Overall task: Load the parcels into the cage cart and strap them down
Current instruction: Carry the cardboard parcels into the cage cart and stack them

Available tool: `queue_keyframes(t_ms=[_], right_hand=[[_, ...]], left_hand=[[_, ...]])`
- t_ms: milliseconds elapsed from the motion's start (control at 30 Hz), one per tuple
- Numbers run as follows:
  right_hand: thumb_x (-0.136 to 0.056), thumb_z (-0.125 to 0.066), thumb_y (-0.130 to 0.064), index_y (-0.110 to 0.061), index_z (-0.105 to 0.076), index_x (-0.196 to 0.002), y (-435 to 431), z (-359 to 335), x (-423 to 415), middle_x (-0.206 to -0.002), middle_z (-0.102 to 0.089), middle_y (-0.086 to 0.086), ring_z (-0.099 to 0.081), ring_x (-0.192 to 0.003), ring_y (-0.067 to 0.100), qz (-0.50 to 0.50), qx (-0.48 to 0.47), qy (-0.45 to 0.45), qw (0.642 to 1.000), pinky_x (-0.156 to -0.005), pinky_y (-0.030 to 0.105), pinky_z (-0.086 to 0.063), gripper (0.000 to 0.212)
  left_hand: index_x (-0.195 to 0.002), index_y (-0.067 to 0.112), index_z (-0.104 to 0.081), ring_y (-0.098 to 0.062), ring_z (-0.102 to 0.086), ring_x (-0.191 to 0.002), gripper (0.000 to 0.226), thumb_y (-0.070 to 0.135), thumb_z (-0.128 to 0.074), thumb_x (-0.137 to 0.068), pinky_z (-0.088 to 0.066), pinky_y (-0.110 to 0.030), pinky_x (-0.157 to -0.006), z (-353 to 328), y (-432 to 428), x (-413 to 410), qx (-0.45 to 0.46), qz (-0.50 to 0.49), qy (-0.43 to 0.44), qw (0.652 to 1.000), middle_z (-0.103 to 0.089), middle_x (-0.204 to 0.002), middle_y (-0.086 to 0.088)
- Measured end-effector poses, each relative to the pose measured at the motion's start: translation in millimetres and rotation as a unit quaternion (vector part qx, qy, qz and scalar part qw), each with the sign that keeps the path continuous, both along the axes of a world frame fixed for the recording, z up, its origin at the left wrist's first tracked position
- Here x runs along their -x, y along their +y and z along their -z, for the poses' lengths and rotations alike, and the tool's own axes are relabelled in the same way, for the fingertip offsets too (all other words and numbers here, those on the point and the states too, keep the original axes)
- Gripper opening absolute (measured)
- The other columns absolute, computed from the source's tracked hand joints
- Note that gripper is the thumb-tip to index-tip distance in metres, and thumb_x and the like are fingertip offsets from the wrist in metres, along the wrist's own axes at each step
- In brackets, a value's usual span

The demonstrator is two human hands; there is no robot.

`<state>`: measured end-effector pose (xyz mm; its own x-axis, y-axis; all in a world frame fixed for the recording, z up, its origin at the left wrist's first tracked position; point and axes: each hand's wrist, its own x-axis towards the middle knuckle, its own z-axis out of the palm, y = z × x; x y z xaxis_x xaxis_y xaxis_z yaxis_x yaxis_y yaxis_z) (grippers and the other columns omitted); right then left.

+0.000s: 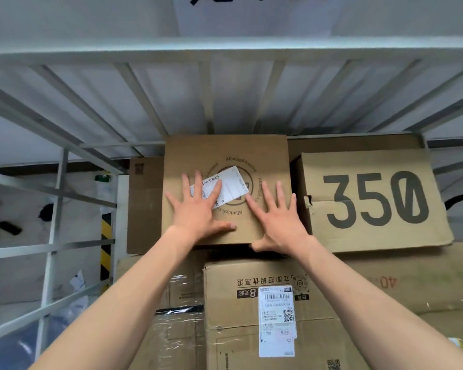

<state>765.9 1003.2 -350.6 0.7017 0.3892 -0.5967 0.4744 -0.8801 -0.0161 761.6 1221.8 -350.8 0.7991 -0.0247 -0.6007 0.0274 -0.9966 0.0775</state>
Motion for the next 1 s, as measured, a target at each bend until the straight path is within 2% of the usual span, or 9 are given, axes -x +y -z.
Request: queue_keyframes(t_ms=[400, 567, 667, 833, 1000], right_hand=[[-0.071, -0.064, -0.072, -0.038, 0.023, -0.153, -10.2, -3.6, 28.0, -0.158, 0.035, 0.017, 0.030, -0.143, 0.049, -0.001, 0.007, 0.022, 1.000, -0.114, 0.073, 0.001, 0.125], [-0.079, -0.048, -0.080, -0.042, 0.016, -0.154, -10.0, -19.6, 18.7, -0.161, 0.031, 0.011, 0.029, -0.145, 0.044, 0.023, 0.000, 0.062, 0.998, -0.117, 0.068, 0.002, 0.106], [-0.086, -0.035, -0.077, -0.040, 0.014, -0.156, -10.0, -40.3, 28.0, -0.164, 0.023, 0.011, 0.021, -0.149, 0.043, 0.048, -0.021, 0.037, 0.998, -0.119, 0.065, 0.000, 0.093], [-0.090, -0.028, -0.074, -0.035, 0.011, -0.158, -37.2, -87.7, 66.6, -0.165, 0.018, 0.013, 0.016, -0.150, 0.042, 0.076, -0.019, -0.024, 0.997, -0.118, 0.064, 0.001, 0.088], [-0.092, -0.027, -0.071, -0.034, 0.006, -0.159, -107.8, -142.4, 118.4, -0.167, 0.013, 0.010, 0.014, -0.151, 0.040, 0.187, -0.045, -0.059, 0.980, -0.118, 0.064, 0.002, 0.083]], left_hand=[[-0.153, 0.043, 0.020, -0.044, 0.026, -0.147, 0.123, 0.098, -0.042, -0.062, -0.009, -0.079, -0.109, -3.9, -9.4, 28.6, -0.011, 0.011, 0.031, 0.999, 0.030, -0.161, -0.012], [-0.153, 0.043, 0.019, -0.042, 0.028, -0.147, 0.123, 0.094, -0.048, -0.063, -0.006, -0.077, -0.110, -13.5, -6.1, 24.5, 0.006, 0.000, 0.054, 0.999, 0.033, -0.161, -0.010], [-0.155, 0.043, 0.015, -0.040, 0.023, -0.149, 0.116, 0.093, -0.044, -0.068, -0.006, -0.077, -0.111, -29.9, -14.9, 33.0, 0.006, 0.002, 0.032, 0.999, 0.025, -0.164, -0.009], [-0.156, 0.041, 0.010, -0.038, 0.018, -0.151, 0.111, 0.089, -0.045, -0.073, -0.007, -0.075, -0.112, -81.6, -67.6, 69.2, 0.035, 0.080, -0.023, 0.996, 0.017, -0.166, -0.009], [-0.157, 0.037, 0.009, -0.034, 0.017, -0.152, 0.107, 0.082, -0.048, -0.079, -0.005, -0.073, -0.114, -138.3, -152.3, 106.4, 0.072, 0.099, -0.044, 0.992, 0.015, -0.167, -0.008]])
